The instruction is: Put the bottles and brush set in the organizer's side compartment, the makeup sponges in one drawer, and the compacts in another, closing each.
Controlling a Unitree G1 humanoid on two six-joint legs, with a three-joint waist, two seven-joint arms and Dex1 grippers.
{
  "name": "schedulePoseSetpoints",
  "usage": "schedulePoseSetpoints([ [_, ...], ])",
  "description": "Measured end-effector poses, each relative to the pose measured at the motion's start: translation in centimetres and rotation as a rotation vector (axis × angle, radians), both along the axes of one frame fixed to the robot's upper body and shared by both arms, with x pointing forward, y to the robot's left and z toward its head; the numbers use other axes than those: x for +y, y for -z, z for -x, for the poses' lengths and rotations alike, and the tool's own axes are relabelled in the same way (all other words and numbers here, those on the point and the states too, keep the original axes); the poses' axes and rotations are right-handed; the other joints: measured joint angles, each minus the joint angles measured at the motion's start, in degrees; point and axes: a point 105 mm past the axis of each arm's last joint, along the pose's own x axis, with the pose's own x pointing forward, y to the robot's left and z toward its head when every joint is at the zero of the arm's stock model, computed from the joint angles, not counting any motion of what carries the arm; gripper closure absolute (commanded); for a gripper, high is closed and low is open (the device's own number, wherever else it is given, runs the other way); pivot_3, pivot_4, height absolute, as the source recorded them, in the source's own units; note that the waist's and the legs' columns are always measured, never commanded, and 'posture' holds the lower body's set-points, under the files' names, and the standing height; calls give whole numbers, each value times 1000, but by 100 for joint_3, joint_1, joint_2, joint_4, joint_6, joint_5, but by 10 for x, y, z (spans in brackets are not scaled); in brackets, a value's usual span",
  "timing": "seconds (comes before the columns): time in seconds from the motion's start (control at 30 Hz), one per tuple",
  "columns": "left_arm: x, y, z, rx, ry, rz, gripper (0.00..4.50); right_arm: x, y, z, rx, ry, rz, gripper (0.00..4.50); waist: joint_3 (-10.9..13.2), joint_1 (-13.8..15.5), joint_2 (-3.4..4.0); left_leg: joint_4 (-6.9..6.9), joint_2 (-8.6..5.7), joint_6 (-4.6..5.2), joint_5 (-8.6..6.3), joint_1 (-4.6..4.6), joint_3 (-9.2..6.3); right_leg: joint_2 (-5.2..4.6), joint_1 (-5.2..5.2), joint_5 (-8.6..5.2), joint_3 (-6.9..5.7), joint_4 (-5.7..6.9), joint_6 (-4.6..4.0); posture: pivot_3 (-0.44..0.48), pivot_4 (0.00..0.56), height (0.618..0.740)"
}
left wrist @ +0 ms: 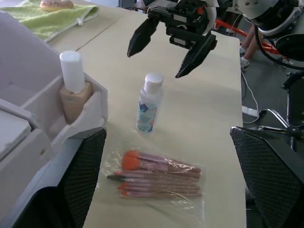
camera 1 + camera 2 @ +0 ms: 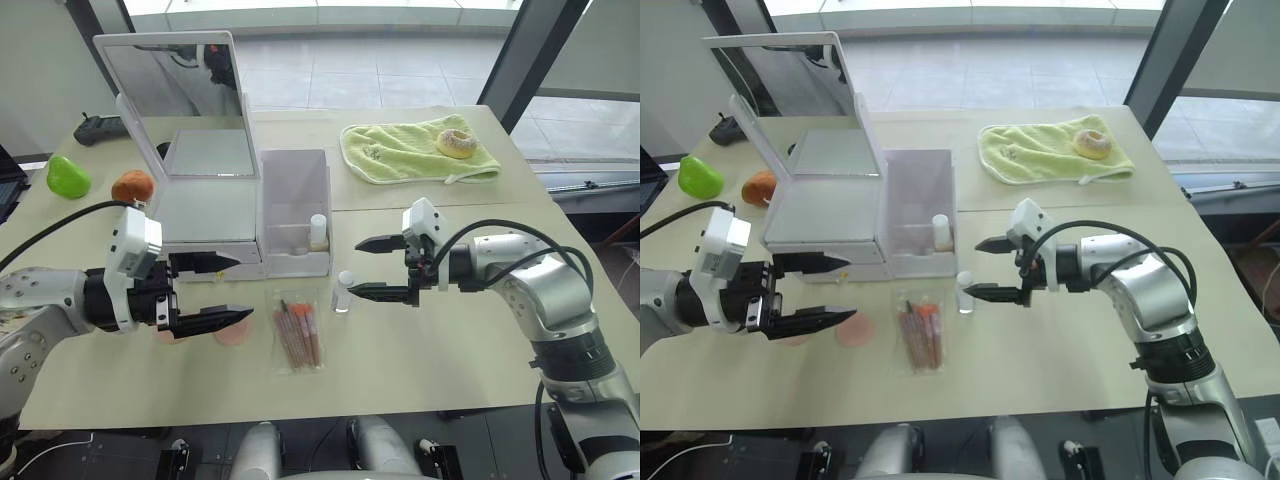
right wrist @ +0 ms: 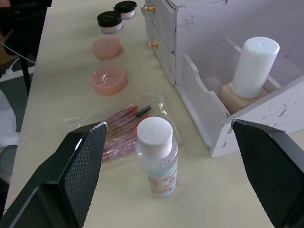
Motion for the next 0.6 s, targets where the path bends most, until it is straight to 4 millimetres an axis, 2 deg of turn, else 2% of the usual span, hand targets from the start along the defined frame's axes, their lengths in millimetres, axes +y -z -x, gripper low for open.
schedulePoseSetpoints([
  [0.1,1,1,2,3,-11,-1,0,8,4,0,13,-7,-15,62,-1,8,0,2,-2,0,0,2,-2,-1,2,0,0,-1,0,0,150,740],
  [0.27,4,5,5,17,-42,-9,0,8,9,-3,13,5,0,62,0,5,0,1,-2,0,0,2,-2,-1,3,0,0,0,0,0,150,740],
  [0.37,7,5,7,13,-59,-11,0,11,13,-3,20,-7,4,646,-1,2,0,-1,-1,0,0,4,-4,1,2,0,-1,1,-1,0,150,740],
  [0.6,12,7,8,19,-85,-12,0,18,15,-1,35,-27,-15,2981,-1,5,-1,1,-2,0,0,3,-4,-1,3,0,-1,0,-1,0,150,740],
])
